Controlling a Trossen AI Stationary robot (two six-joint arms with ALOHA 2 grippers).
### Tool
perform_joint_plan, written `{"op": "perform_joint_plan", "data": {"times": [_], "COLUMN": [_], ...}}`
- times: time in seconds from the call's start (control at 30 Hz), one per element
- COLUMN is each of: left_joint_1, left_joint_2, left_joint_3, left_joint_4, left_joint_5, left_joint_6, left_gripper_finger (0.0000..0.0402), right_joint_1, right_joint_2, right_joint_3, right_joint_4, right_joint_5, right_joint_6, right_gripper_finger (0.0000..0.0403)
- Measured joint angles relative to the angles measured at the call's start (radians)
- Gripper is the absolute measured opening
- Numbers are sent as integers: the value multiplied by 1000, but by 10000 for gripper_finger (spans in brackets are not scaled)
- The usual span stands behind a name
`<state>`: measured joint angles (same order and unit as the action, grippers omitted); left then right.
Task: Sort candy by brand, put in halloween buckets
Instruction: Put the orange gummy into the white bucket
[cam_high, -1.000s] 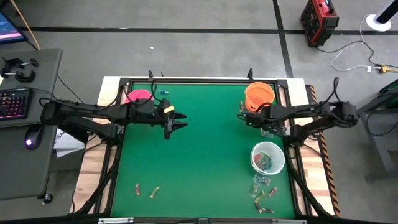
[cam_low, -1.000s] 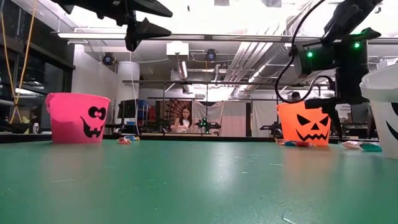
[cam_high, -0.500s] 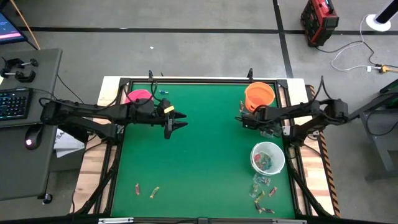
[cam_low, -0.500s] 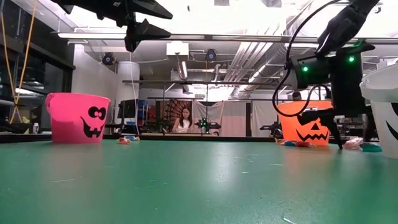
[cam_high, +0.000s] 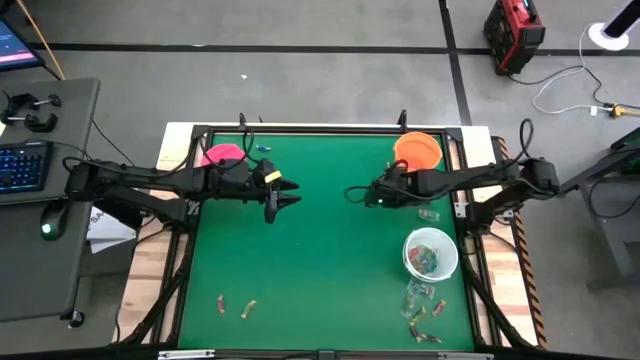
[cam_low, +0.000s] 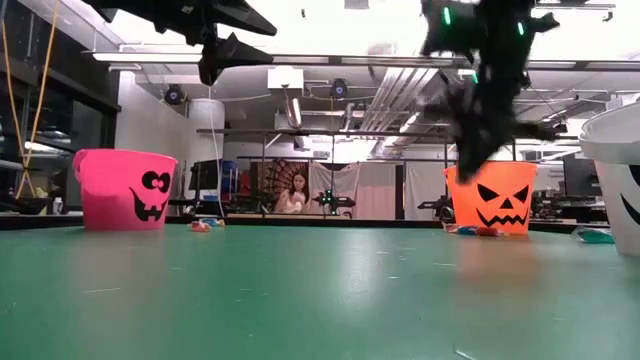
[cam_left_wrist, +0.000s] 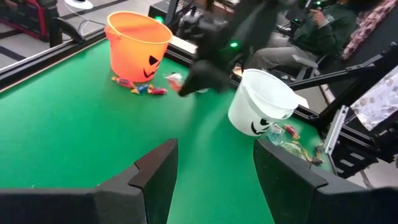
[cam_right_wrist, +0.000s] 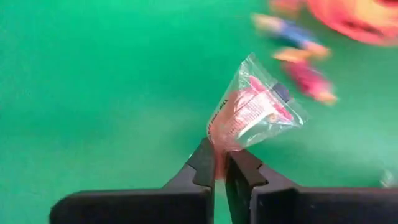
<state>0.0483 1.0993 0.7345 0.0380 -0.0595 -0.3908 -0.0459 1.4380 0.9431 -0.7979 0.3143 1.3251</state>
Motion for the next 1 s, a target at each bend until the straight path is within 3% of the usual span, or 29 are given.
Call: {"op": "perform_joint_plan", "data": {"times": [0.13,0.27,0.43,0.67,0.77,0.87,1.0], "left_joint_1": [0,0,0,0,-1,-11,-27], "left_joint_2": [0,0,0,0,0,0,0], "left_joint_3": [0,0,0,0,0,0,0], "left_joint_4": [-8,-10,-11,-10,-5,27,84], "left_joint_5": [-8,-10,-55,-107,-65,-36,-35], "left_joint_6": [0,-14,-93,-262,-340,-366,-388], "left_gripper_finger": [197,197,197,197,197,197,197], "right_joint_1": [116,288,529,818,870,877,849], "right_joint_2": [-2,-2,-12,-56,-63,-82,-111], "right_joint_3": [158,295,392,401,400,375,299], "right_joint_4": [-21,-210,-482,-703,-783,-733,-669], "right_joint_5": [-134,-209,-211,-220,-209,-187,-265], "right_joint_6": [-358,-433,-244,170,336,361,330], "right_gripper_finger": [10,4,5,2,2,1,1]}}
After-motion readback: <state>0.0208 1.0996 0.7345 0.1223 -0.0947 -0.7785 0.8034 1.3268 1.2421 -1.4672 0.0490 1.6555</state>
